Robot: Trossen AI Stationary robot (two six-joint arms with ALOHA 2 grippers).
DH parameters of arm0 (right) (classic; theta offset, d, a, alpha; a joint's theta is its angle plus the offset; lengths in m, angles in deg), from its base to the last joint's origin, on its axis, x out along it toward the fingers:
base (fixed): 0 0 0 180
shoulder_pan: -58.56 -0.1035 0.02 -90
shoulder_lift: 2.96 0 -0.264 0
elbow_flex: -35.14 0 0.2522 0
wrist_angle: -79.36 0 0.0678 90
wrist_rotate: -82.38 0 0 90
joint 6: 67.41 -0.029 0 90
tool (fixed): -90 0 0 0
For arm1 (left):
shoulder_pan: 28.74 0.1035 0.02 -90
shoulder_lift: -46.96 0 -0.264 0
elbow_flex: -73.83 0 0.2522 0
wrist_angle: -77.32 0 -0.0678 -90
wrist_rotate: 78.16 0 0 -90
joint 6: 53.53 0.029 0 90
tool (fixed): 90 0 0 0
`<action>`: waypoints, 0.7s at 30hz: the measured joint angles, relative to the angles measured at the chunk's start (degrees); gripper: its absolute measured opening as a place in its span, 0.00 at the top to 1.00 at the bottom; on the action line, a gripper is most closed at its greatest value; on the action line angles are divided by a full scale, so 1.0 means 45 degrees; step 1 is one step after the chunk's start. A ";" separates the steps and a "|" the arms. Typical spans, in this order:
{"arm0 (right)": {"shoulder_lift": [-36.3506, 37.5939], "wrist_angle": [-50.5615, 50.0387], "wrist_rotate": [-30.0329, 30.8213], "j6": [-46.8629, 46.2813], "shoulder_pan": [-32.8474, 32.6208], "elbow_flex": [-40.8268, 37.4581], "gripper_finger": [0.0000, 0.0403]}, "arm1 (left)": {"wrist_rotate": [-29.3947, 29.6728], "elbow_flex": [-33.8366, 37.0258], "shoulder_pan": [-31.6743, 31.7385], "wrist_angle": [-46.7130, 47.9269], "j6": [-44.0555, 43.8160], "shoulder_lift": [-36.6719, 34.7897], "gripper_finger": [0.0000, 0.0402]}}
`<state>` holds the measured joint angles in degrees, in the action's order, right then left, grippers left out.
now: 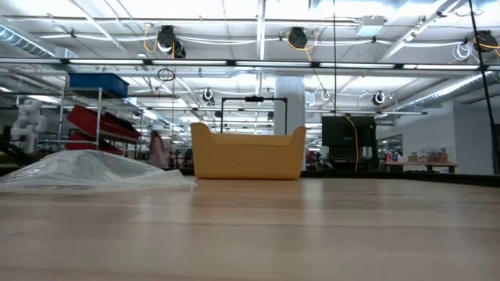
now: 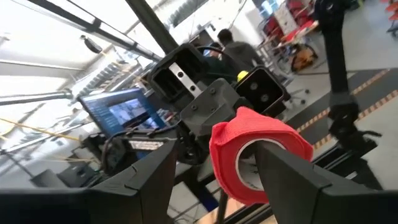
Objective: Roll bandage
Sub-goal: Roll the red bandage
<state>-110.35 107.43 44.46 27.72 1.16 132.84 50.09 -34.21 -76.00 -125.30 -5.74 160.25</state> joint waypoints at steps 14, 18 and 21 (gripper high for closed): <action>0.0005 -0.0011 0.0110 -0.0176 0.0065 0.0000 0.92 | -0.0484 0.0000 0.0111 0.0241 0.0457 0.0005 0.54; 0.0005 0.0003 0.0130 -0.0295 0.0089 0.0000 0.92 | -0.0508 0.0000 0.0111 0.0246 0.0462 0.0009 0.64; 0.0005 0.0000 0.0130 -0.0325 0.0122 0.0000 0.92 | -0.0508 0.0007 0.0111 0.0249 0.0462 0.0019 0.71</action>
<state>-110.33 107.43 45.04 26.26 1.71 132.84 47.81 -34.18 -75.50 -124.17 -3.66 160.34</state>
